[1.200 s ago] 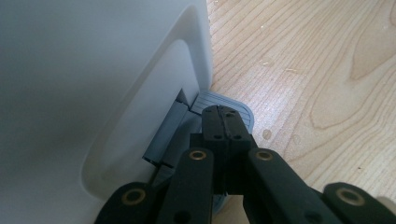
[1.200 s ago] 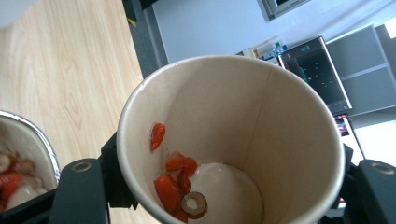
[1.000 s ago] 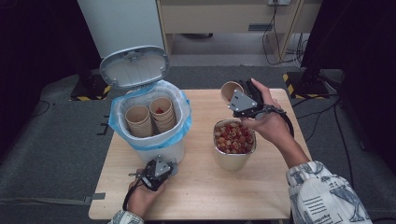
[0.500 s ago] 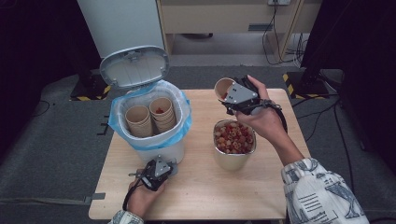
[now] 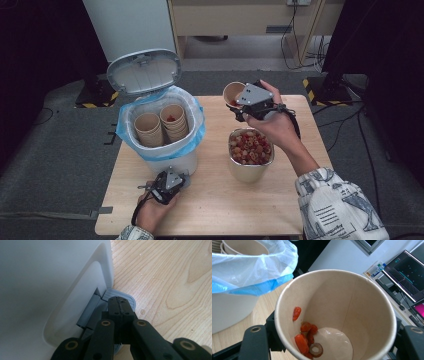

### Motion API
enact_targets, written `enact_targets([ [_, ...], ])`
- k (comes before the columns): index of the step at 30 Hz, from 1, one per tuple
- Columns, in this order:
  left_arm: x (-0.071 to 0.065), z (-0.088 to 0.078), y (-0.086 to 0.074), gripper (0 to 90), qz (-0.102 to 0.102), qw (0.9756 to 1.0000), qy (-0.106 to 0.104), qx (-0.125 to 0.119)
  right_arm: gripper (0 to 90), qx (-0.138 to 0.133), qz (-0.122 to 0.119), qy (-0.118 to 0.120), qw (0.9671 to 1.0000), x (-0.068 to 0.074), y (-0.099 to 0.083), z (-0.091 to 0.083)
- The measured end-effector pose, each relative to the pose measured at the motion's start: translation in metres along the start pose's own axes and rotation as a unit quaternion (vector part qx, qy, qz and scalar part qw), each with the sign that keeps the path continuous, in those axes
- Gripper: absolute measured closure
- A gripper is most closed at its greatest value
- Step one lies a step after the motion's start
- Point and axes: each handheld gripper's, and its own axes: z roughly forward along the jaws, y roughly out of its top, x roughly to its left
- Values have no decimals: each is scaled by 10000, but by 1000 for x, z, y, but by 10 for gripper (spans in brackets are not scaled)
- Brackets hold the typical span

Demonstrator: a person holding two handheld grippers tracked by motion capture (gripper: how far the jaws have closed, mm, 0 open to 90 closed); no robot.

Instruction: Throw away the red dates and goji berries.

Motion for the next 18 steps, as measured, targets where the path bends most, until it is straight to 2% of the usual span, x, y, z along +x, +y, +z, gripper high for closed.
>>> enact_targets([
  [12,0,0,0,898,1,10000,-1,-11,290,-174,321,117,9993,1,7,4],
  [18,0,0,0,898,2,10000,-1,-11,290,-218,380,153,9989,2,11,5],
])
